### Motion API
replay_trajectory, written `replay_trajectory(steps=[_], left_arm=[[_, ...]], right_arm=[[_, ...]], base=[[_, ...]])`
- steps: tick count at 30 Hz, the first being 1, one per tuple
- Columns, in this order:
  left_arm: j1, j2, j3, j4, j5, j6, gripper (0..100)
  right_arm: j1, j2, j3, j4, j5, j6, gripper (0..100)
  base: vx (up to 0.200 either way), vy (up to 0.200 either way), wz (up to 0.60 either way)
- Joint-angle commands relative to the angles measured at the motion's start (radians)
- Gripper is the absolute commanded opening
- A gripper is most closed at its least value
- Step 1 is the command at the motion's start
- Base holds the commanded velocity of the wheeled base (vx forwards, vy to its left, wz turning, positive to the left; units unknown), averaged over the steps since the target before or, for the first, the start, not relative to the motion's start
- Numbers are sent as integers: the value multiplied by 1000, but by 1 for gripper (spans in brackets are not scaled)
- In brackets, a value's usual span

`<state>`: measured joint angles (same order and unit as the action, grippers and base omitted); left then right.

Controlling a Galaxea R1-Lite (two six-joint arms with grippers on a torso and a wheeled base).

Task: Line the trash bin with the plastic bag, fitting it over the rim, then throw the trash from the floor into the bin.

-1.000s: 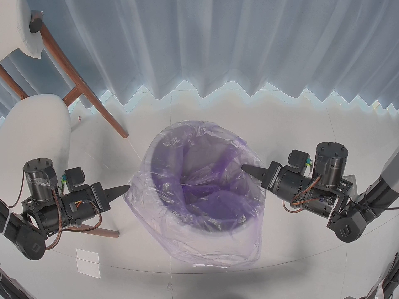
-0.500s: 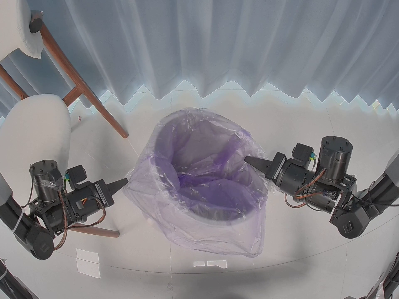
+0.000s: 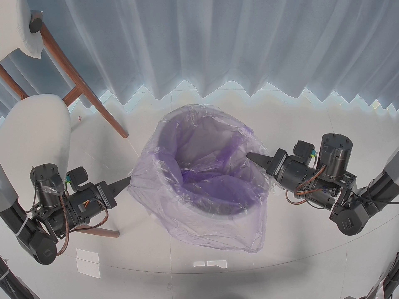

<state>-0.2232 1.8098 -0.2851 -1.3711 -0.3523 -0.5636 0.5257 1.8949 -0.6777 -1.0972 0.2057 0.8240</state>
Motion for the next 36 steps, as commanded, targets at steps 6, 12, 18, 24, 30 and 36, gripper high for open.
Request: replay_trajectory(steps=[6,12,18,24,30,36], left_arm=[[-24,-41,6,-5,9,-4,100],[-22,-110,-9,-31,9,-42,100],[-102,-145,7,3,12,-76,100],[-156,-58,20,-3,58,-70,100],[-162,11,14,-82,110,-71,100],[-199,59,17,-126,130,-75,100]], right_arm=[[-39,36,-43,8,-9,4,0],[-53,135,-143,8,-155,4,0],[-50,193,-211,14,-236,75,0],[-44,182,-312,140,-276,178,0],[-16,184,-365,220,-341,214,0],[-1,187,-379,241,-367,213,0]], base=[[0,0,0],[0,0,0],[0,0,0],[0,0,0],[0,0,0],[0,0,0]])
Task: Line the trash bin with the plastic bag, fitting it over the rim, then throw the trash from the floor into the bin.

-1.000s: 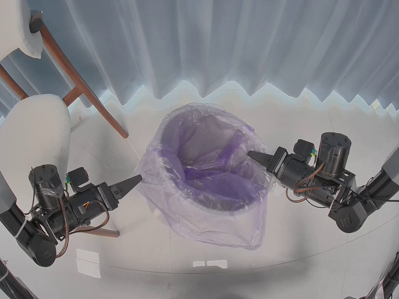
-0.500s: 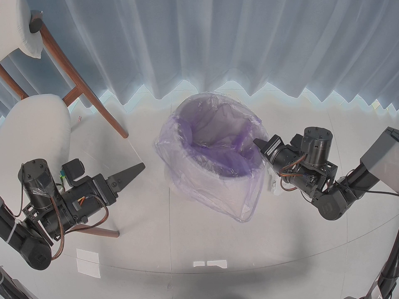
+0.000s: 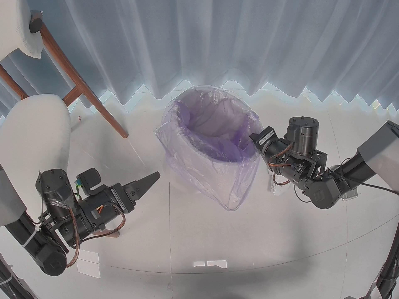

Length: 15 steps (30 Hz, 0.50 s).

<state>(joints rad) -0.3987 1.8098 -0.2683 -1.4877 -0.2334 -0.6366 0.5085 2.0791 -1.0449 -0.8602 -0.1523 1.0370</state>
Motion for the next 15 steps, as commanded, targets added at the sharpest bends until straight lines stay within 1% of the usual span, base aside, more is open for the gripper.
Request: replay_trajectory(steps=[1,5,9,15], left_arm=[[-37,80,-3,-11,32,-3,100],[-66,145,-11,-59,75,-5,100],[-65,166,-42,-62,95,-8,100],[-69,157,-51,-62,95,-75,100]], right_arm=[[24,1,-12,4,-13,-2,0],[47,-4,-7,-2,-35,-8,0],[64,-4,-1,-10,-47,-40,0],[81,-5,5,-14,-49,-45,0]], base=[[0,0,0],[0,0,0],[0,0,0],[0,0,0]])
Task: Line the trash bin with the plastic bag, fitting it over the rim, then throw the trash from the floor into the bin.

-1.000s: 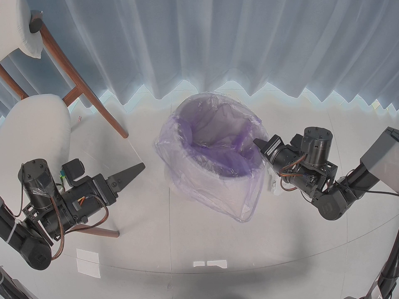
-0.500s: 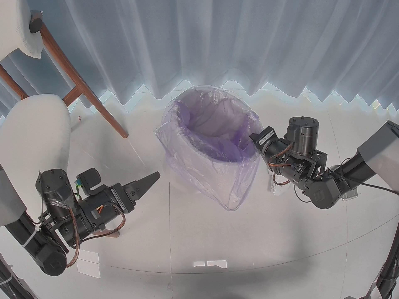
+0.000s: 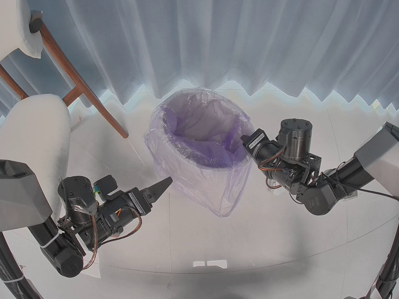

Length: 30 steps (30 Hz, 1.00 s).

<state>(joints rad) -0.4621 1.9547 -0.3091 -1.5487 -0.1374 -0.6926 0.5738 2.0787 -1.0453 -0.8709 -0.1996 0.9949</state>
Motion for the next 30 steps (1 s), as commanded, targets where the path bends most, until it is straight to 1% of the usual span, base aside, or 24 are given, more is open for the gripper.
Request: replay_trajectory(steps=[1,4,14,15,23,30], left_arm=[[-6,9,-15,-1,-1,-24,100],[-6,4,-18,-1,1,-30,100],[-4,3,-34,-1,6,-33,100],[-3,1,-36,-1,9,-35,0],[5,9,-44,-1,13,-35,0],[10,16,-41,-1,16,-33,0]], right_arm=[[15,-5,8,-10,-3,-2,0],[17,-5,11,-36,-6,-4,0],[34,-5,25,-43,-4,-7,0],[35,-5,25,-43,-4,-7,0],[46,-11,53,-91,-3,-13,0],[35,-14,44,-96,-1,-13,0]], base=[[0,0,0],[0,0,0],[0,0,0],[0,0,0],[0,0,0],[0,0,0]])
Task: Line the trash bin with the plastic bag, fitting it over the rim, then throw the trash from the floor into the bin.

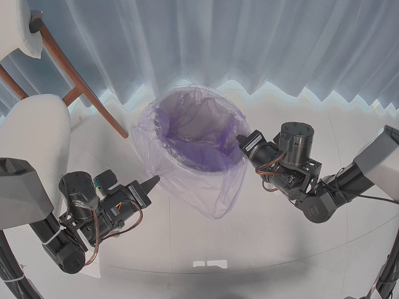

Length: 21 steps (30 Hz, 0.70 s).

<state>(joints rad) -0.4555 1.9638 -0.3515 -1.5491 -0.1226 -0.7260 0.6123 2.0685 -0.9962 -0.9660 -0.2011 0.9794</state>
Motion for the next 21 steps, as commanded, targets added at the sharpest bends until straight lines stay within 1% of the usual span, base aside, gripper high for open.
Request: replay_trajectory(steps=[1,10,15,18,21], left_arm=[[6,12,0,1,4,2,0],[55,53,-14,1,29,8,0],[49,52,-11,1,31,10,0],[60,53,-12,1,29,10,0],[63,53,-4,1,27,10,0]], right_arm=[[-5,-5,-7,0,2,5,0],[-26,-18,-25,0,3,38,0],[-28,-18,-25,1,3,38,0],[-45,-22,-30,3,5,38,0],[-45,-25,-32,3,5,39,0]], base=[[0,0,0],[0,0,0],[0,0,0],[0,0,0],[0,0,0]])
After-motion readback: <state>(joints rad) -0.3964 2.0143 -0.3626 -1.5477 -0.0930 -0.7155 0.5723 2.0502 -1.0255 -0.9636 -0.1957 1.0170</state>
